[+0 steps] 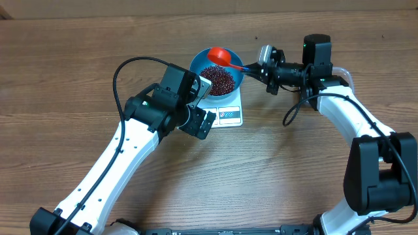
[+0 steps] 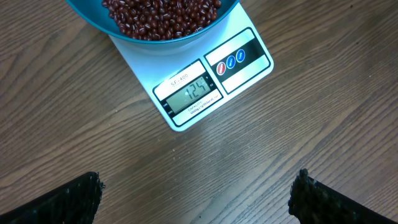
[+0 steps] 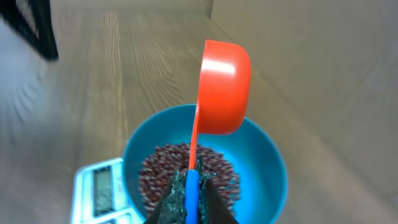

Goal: Scoop item into bowl and weigh 150g on scale
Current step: 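Carry the red cup right and dip it into the bean tub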

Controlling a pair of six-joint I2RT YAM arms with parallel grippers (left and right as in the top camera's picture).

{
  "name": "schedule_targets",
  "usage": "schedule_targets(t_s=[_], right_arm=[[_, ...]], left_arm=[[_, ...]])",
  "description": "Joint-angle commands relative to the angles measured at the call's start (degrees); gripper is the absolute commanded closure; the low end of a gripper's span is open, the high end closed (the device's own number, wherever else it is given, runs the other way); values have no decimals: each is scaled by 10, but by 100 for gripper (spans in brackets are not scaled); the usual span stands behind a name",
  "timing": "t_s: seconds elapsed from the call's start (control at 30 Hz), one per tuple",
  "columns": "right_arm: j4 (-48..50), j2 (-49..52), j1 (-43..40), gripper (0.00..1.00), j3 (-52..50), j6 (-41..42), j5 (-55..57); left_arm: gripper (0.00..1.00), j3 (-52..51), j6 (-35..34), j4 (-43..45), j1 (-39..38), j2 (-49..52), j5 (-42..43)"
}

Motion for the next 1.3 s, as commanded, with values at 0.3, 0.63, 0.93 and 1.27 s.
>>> schedule_targets(t_s=[0.3, 0.63, 0.93, 1.27], right_arm=[[-67, -109, -134, 97, 8, 567, 87], [-317, -213, -176, 96, 24, 417, 493], [-390, -184, -165, 96, 24, 303, 624], [-404, -107, -165, 96, 24, 254, 555]], left_arm=[[0, 2, 5, 1, 3, -13, 5], [0, 2, 5, 1, 3, -13, 5], [0, 2, 5, 1, 3, -13, 5], [0, 2, 5, 1, 3, -13, 5]])
